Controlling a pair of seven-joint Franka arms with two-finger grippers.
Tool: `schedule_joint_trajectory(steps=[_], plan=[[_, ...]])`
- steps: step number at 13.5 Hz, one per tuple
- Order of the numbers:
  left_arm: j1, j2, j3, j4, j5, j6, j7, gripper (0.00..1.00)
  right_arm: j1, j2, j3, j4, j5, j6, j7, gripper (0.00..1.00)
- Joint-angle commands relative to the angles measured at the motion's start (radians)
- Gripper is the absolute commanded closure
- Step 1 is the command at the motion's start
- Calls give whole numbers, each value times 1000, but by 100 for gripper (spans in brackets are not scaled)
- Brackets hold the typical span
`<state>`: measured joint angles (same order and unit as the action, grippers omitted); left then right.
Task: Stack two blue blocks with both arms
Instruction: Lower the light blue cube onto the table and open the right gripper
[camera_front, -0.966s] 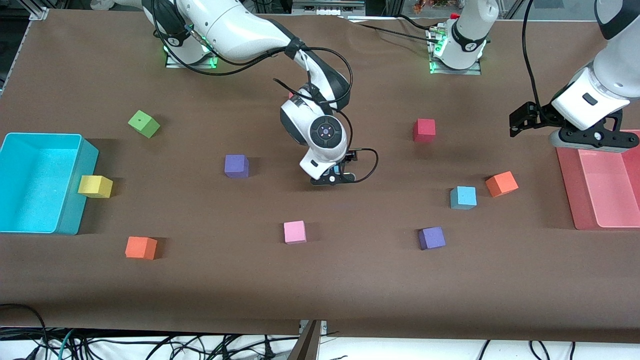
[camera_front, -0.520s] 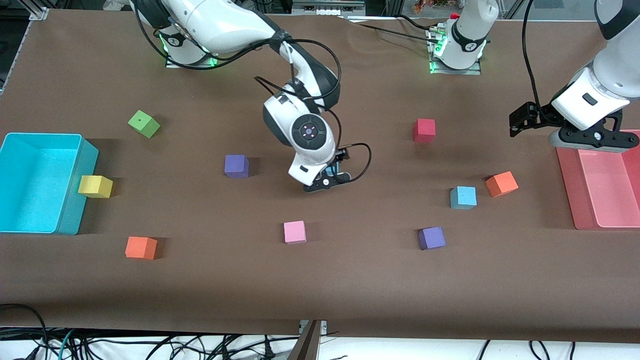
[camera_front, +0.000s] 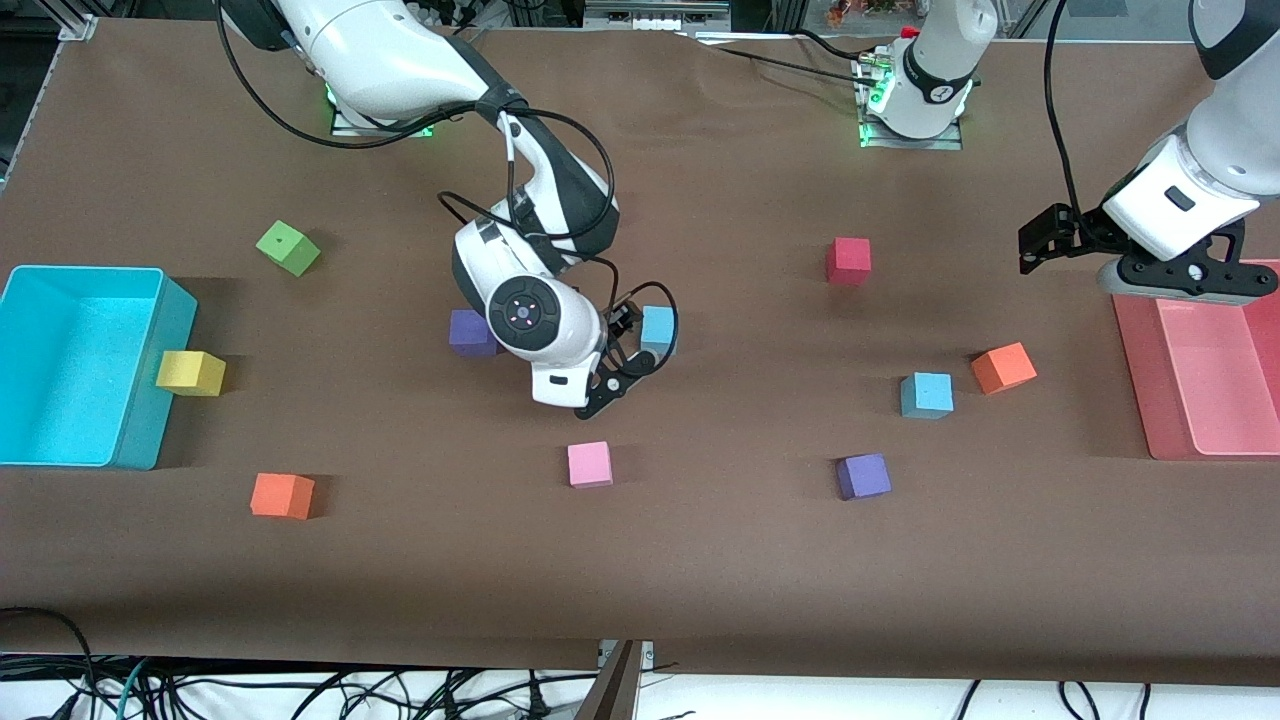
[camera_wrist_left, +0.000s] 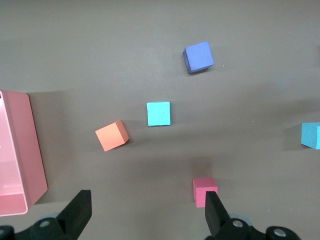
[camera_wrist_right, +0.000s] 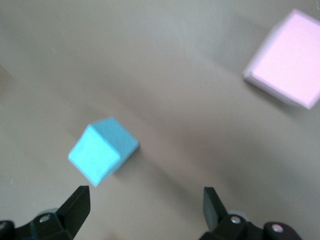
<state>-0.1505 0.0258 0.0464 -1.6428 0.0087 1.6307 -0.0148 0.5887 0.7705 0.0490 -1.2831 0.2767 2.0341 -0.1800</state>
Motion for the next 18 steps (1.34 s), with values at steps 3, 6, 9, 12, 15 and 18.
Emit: schedule_joint_trajectory(steps=[3,6,9,12,15,18], plan=[[-3,17,0,26,22,-17,-5,0,-32,-255,71,-476,136,348,-276,0],[-3,19,0,27,25,-15,-8,0,-33,-258,109,-573,220,509,-448,0],[-4,16,-3,27,23,-18,-11,0,-44,-258,146,-643,391,604,-669,0],[-4,16,-5,27,23,-18,-11,0,-90,-246,166,-660,669,597,-1046,0],[-4,16,-5,27,19,-18,-13,0,-107,-214,166,-660,1000,551,-1448,0],[-3,17,-5,27,20,-20,-17,0,-153,-189,166,-657,1122,457,-1693,0]])
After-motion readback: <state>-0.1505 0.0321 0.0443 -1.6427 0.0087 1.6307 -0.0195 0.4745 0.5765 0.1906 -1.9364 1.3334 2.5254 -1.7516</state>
